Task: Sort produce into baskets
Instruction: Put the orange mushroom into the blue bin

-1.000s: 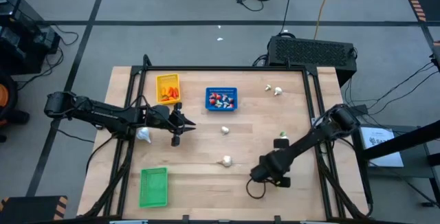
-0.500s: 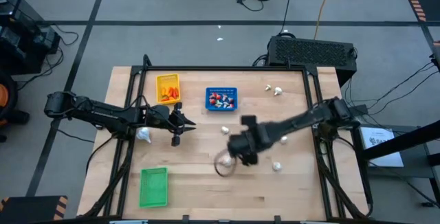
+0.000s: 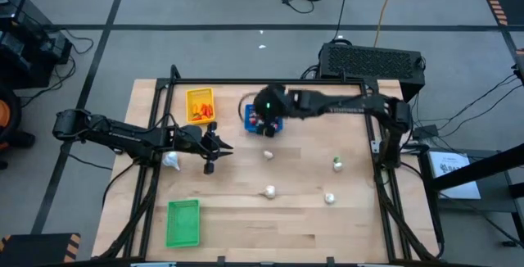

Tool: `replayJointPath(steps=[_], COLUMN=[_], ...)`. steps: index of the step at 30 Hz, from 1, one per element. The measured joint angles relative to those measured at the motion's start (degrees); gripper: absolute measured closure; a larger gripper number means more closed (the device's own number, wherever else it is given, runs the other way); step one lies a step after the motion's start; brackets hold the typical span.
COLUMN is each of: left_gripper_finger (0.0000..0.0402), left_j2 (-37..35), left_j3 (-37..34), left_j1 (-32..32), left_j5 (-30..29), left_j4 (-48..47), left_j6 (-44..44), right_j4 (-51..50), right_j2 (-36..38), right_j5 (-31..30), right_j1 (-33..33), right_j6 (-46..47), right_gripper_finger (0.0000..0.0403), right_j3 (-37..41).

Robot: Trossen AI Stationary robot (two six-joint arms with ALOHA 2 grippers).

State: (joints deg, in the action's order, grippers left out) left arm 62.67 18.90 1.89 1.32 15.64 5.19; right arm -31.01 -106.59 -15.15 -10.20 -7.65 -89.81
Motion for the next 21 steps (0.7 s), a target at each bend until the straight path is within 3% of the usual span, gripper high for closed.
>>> replayJointPath(steps=[6, 14, 21], left_gripper_finger=[0.0315, 0.0315, 0.0315], left_j2=[0.00, -0.02, -0.02], left_j3=[0.00, 0.00, -0.02], left_j1=[0.20, 2.58, 3.06], left_j5=[-0.09, -6.02, -6.10], left_j4=[-0.17, -1.15, -2.05], left_j6=[1.69, 1.21, 1.16], right_j4=[1.11, 0.86, 0.25], right_j2=[-2.94, -5.83, -5.56], right_j5=[6.37, 6.38, 6.33], right_j1=[-6.84, -8.98, -8.45], right_j6=[6.65, 8.49, 8.49], right_gripper_finger=[0.0403, 0.0402, 0.0402], right_j3=[0.23, 0.29, 0.29])
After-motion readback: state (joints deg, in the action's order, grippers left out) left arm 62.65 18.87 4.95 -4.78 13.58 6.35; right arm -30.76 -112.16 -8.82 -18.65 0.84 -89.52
